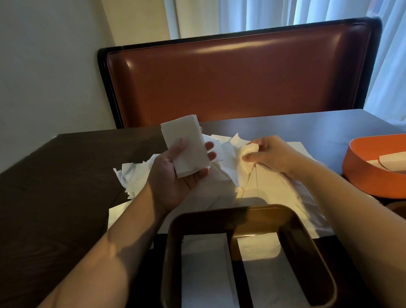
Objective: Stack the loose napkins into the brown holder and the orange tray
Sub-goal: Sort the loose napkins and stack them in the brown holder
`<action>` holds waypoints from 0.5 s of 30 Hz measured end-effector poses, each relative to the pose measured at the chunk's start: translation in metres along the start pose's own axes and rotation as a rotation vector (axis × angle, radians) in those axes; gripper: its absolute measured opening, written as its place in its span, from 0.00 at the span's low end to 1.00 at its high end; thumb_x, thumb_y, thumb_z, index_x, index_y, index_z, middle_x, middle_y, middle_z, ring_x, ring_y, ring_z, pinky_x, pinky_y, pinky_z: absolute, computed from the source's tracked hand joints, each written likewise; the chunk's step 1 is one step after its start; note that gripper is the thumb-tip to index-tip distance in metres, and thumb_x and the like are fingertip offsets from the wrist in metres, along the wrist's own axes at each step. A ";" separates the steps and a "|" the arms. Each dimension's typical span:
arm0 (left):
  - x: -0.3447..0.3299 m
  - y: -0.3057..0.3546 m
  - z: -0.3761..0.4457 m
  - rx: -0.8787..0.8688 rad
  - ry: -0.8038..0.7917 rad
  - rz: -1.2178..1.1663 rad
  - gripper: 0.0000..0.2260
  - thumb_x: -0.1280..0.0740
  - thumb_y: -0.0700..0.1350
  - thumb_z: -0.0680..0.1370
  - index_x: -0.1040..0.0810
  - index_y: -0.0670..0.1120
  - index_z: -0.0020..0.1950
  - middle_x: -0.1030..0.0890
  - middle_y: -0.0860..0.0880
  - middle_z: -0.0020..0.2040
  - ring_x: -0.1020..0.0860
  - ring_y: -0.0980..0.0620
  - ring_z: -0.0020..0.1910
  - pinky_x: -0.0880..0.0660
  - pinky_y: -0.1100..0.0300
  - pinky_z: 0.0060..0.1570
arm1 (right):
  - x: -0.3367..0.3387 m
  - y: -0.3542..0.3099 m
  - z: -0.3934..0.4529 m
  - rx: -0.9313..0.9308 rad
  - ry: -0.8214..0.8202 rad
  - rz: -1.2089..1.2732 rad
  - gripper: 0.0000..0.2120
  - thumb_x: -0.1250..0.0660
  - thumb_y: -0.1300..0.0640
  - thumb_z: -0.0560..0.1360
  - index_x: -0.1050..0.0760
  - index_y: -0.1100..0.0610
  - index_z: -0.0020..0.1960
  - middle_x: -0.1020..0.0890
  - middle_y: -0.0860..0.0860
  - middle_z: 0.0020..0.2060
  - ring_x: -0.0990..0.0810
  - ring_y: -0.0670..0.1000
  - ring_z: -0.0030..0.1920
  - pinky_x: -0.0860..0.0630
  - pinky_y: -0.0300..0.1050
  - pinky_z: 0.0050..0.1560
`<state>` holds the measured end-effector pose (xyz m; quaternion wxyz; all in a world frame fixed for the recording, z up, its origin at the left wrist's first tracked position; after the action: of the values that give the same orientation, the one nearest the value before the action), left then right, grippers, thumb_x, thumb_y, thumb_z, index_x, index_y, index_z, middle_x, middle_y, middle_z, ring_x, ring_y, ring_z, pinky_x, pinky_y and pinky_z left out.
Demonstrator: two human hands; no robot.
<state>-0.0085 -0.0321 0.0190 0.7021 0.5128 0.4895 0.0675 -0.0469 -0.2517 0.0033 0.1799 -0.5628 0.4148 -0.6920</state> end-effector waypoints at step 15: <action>0.004 0.001 0.001 -0.030 0.027 0.087 0.12 0.40 0.50 0.80 0.28 0.47 0.62 0.15 0.43 0.48 0.17 0.46 0.46 0.21 0.54 0.40 | 0.042 -0.020 -0.018 0.307 0.513 0.420 0.07 0.30 0.55 0.77 0.18 0.59 0.51 0.16 0.51 0.42 0.20 0.46 0.42 0.24 0.33 0.39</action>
<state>-0.0052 -0.0300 0.0173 0.6995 0.5220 0.4749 0.1123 -0.0715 -0.2631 0.0448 0.2903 -0.2400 0.4443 -0.8128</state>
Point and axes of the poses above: each hand's wrist, its own z-axis towards the middle knuckle, its own x-axis out of the back of the hand, y = z × x, the point moved 5 cm from there along z, towards the middle knuckle
